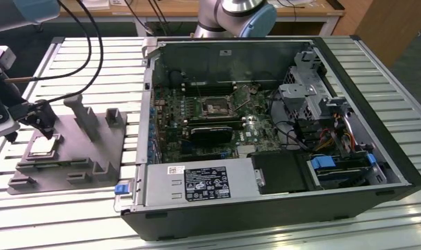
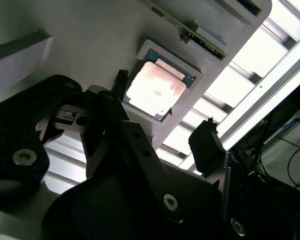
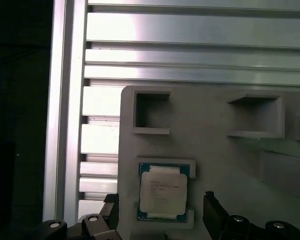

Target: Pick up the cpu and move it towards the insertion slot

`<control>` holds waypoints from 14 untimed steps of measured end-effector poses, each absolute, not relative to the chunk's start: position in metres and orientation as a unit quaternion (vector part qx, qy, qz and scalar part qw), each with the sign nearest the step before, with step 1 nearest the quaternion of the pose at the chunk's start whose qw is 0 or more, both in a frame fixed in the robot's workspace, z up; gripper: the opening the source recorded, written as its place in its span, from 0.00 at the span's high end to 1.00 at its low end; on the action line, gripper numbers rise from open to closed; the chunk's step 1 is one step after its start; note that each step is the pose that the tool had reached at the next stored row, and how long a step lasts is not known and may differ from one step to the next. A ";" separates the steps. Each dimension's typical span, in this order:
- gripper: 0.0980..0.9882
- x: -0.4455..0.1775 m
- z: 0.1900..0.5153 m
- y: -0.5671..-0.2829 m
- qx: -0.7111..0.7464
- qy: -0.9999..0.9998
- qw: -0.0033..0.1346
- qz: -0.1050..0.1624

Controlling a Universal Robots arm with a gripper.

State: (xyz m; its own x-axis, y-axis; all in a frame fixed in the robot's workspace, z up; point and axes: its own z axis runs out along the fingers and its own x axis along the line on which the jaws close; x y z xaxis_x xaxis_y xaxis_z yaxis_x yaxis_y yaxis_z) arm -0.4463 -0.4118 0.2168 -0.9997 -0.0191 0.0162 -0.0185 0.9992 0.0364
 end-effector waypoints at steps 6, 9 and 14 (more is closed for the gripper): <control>0.25 -0.446 0.207 -0.412 0.009 -1.000 0.008 -0.016; 0.25 -0.446 0.202 -0.412 0.009 -1.000 0.008 -0.014; 0.25 -0.444 0.194 -0.412 0.009 -1.000 0.008 -0.012</control>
State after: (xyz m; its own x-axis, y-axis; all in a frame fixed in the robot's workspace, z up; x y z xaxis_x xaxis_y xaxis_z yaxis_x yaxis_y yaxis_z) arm -0.4437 -0.4117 0.1939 -0.9997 -0.0188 0.0164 -0.0184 0.9996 0.0235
